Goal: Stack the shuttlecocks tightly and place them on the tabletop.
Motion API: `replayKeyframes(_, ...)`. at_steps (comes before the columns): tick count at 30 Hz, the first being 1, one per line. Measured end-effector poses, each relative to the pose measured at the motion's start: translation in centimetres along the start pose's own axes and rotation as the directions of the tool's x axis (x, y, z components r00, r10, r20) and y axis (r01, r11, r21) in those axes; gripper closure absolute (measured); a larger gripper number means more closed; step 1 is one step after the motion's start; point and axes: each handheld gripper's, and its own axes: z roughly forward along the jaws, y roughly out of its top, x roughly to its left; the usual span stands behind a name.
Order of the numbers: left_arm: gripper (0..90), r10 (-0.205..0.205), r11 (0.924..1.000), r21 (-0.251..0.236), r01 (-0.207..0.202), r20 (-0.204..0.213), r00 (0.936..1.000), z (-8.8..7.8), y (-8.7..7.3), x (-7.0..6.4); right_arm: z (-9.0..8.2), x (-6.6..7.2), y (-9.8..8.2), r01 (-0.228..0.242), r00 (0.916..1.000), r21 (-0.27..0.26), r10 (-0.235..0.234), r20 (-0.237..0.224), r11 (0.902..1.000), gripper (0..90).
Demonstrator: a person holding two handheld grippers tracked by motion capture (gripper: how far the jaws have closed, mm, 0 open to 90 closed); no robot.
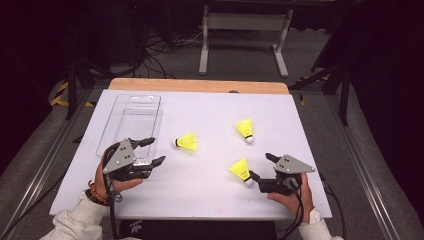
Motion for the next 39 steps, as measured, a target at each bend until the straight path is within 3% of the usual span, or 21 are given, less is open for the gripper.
replayKeyframes(3,22.7,-0.035,0.9993,-0.017,0.035,-0.026,0.9990,-0.7,-0.9,0.0,0.2,0.2,0.0,0.009,0.9998,0.019,-0.008,-0.020,0.9998,21.8)
replayKeyframes(9,13.7,-0.067,0.9972,-0.037,0.066,-0.040,0.9969,-2.1,-2.6,-0.3,0.6,0.5,-0.2,0.023,0.9989,0.056,-0.021,-0.041,0.9981,26.9)
replayKeyframes(12,12.2,-0.124,0.9912,-0.052,0.122,-0.036,0.9917,-2.6,-3.6,-0.3,0.7,0.5,-0.4,0.022,0.9990,0.064,-0.020,-0.041,0.9977,28.0)
replayKeyframes(22,8.5,-0.121,0.9925,-0.026,0.119,-0.056,0.9911,-4.3,-5.8,-1.0,1.1,0.8,-0.6,0.030,0.9982,0.065,-0.026,-0.055,0.9974,27.4)
replayKeyframes(26,7.5,-0.137,0.9900,-0.044,0.134,-0.058,0.9889,-4.8,-6.3,-0.9,1.3,1.0,-0.6,0.037,0.9975,0.079,-0.032,-0.063,0.9962,27.1)
replayKeyframes(39,7.4,-0.147,0.9889,-0.024,0.147,-0.037,0.9884,-4.0,-6.6,-0.9,2.3,1.3,-1.1,0.054,0.9947,0.148,-0.040,-0.095,0.9875,39.4)
